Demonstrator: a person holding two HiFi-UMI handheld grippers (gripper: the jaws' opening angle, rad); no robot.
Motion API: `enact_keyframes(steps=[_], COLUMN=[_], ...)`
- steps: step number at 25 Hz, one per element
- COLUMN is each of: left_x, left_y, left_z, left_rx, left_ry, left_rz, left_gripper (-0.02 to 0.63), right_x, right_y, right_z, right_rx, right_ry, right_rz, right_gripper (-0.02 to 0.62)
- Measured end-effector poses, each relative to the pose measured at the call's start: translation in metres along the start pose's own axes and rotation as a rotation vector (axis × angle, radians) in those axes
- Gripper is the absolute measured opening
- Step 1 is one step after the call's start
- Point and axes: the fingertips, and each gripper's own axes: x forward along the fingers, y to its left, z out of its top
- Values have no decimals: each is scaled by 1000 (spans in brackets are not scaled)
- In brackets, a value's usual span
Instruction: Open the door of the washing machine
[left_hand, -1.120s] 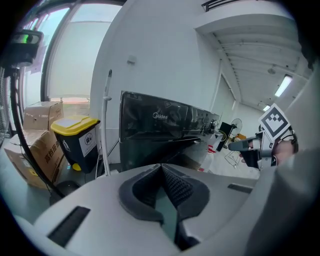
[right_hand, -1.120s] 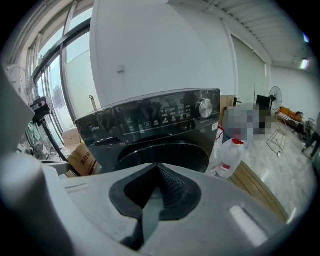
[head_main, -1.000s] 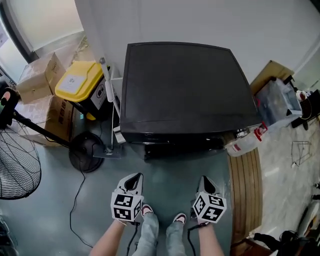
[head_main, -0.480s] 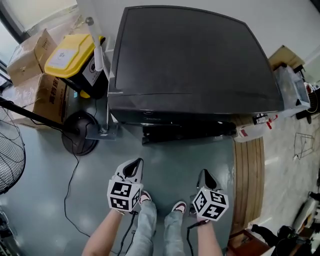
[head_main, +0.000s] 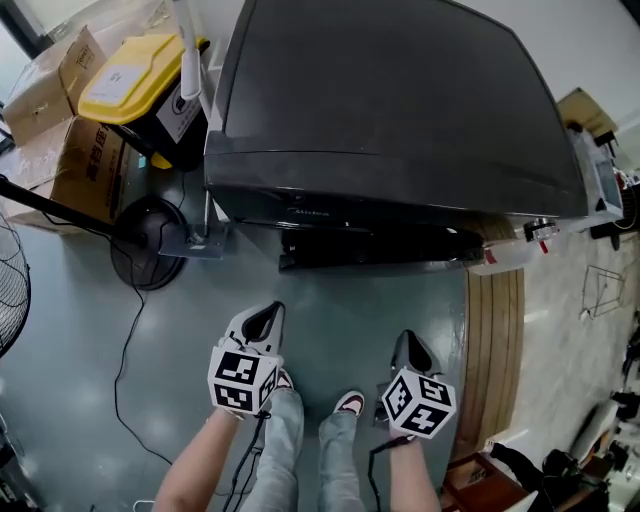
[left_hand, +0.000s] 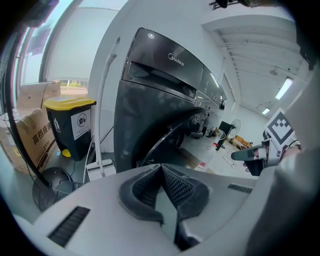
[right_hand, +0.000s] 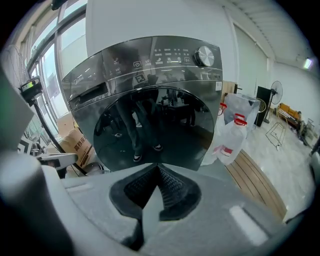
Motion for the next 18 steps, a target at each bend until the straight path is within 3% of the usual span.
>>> enact_keyframes(steps=[9,11,18], left_x=[6,7,12], left_y=[-1,-1,-5], left_z=[9,11,17], left_rx=[60,68,149], left_ry=[11,13,32], left_rz=[-39,-59,-128], left_gripper=[12,110,167], right_x=[-4,-6,-20], right_y=[0,-2,-14], right_z=[-1,-2,-5], right_rx=[15,22,40], right_ry=[-5,-6,-12], right_rz=[-14,-23,-62], right_gripper=[5,5,5])
